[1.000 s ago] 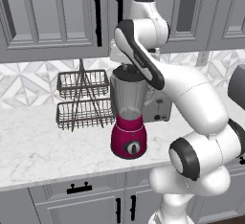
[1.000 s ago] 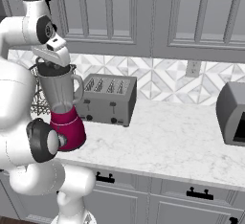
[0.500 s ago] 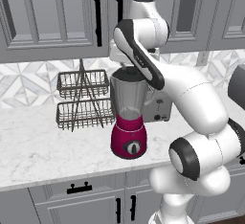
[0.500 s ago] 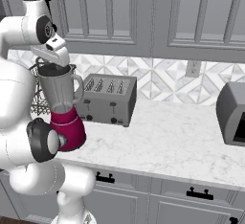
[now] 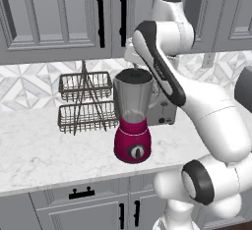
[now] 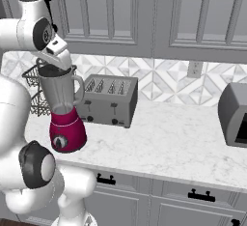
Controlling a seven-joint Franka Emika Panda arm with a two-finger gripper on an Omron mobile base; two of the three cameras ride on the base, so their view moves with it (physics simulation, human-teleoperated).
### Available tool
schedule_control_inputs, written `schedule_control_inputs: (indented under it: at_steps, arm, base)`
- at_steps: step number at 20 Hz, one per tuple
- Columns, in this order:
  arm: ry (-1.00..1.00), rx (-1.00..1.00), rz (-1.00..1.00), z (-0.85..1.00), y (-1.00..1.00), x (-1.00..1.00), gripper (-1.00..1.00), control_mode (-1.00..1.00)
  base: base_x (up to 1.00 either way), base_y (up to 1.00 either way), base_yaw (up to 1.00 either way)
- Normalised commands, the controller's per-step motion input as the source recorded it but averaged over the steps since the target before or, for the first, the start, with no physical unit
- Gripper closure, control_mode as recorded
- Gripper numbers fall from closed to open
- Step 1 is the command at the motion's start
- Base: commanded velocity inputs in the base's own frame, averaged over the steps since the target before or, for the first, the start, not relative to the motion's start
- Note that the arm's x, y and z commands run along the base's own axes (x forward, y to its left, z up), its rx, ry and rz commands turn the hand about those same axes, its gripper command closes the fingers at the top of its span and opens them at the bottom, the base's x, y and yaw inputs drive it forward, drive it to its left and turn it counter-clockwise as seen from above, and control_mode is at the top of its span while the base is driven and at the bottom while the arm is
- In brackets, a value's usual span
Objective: Close the lid blender by securely placing the lid on top.
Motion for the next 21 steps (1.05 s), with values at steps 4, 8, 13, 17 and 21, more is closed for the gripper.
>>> schedule_control_inputs:
  at_steps: [4,8,13,17,21]
  arm:
    - [-0.47,0.17,0.0,-0.56,-0.95,-1.0,-1.0,-1.0]
    - [-0.32,0.15,0.0,-0.99,-1.0,-1.0,-1.0,-1.0]
    - [-0.3,0.08,0.0,-0.58,-1.0,-1.0,-1.0,-1.0]
    - [-0.53,0.16,0.0,0.55,-0.88,-1.0,-1.0,-1.0]
    - [-0.71,0.19,0.0,0.93,-0.72,-1.0,-1.0,-1.0]
  base:
    - [0.0,0.0,0.0]
    - [0.0,0.0,0.0]
    - [0.0,0.0,0.0]
    - [0.0,0.0,0.0]
    - [0.0,0.0,0.0]
